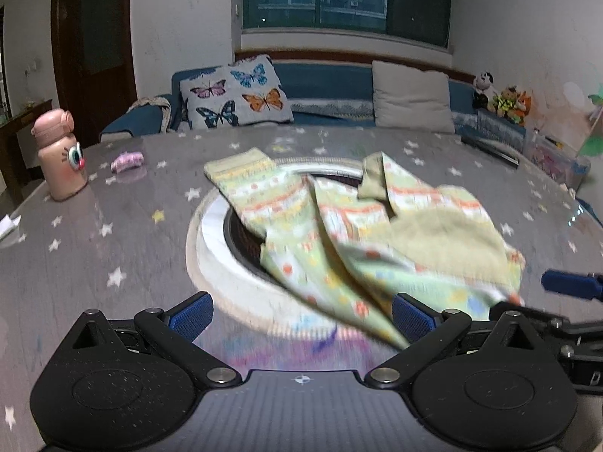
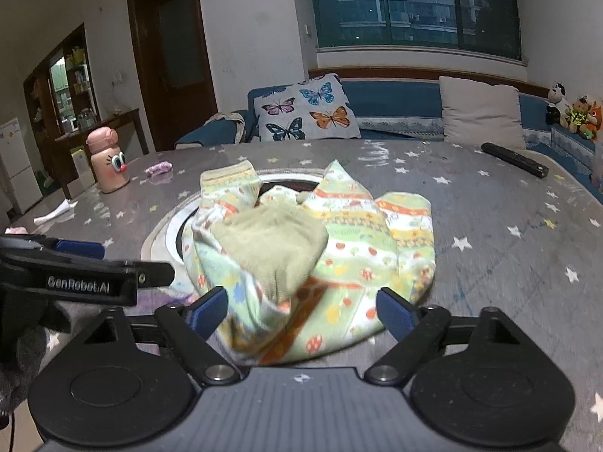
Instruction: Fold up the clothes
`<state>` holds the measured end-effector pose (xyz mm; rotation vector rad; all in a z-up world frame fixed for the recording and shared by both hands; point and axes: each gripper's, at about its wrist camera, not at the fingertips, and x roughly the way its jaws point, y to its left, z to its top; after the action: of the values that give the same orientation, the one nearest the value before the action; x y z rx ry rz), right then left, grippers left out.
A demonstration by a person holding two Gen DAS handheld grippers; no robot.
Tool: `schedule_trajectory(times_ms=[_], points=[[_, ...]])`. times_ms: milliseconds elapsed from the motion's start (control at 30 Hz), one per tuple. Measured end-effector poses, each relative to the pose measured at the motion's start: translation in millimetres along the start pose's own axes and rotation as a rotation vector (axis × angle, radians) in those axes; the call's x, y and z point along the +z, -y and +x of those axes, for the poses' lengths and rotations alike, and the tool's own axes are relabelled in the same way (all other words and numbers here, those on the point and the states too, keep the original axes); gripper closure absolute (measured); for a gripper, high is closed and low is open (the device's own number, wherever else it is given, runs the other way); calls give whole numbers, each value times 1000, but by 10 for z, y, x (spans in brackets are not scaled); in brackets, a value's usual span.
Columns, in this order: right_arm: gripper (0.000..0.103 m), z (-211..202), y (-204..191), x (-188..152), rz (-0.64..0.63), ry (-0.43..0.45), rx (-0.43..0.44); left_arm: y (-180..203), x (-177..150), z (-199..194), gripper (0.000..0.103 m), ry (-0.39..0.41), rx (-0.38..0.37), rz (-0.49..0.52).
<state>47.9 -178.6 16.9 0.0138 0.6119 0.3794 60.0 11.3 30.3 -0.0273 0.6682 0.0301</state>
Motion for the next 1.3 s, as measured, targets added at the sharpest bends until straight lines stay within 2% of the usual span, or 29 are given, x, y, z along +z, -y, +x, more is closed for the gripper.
schedule_trajectory(times_ms=[200, 367, 500, 600, 633, 667, 700, 767, 867, 1133, 1300], points=[[29, 106, 42, 134, 1, 2, 17, -40, 283, 197, 13, 10, -3, -10], [41, 206, 98, 220, 16, -11, 39, -32, 455, 427, 25, -16, -21, -14], [48, 279, 131, 273, 20, -21, 45, -35, 565, 663, 26, -59, -44, -30], [59, 327, 157, 296, 26, -31, 57, -15, 615, 838, 26, -102, -79, -32], [66, 348, 167, 292, 28, -37, 66, -5, 616, 893, 30, -118, -86, -30], [70, 362, 169, 295, 31, -40, 73, 2, 611, 947, 42, -134, -95, -28], [72, 375, 171, 298, 34, -44, 80, 3, 599, 989, 49, -150, -109, -31], [81, 381, 163, 293, 30, -47, 89, -15, 575, 1048, 76, -178, -149, -47], [87, 333, 104, 294, 11, -45, 117, -68, 543, 996, 95, -167, -192, -62], [92, 198, -59, 292, -42, -42, 193, -339, 380, 489, 98, -90, -169, -112], [92, 31, -269, 204, -119, -64, 279, -523, 149, 103, 98, -58, -134, -122]])
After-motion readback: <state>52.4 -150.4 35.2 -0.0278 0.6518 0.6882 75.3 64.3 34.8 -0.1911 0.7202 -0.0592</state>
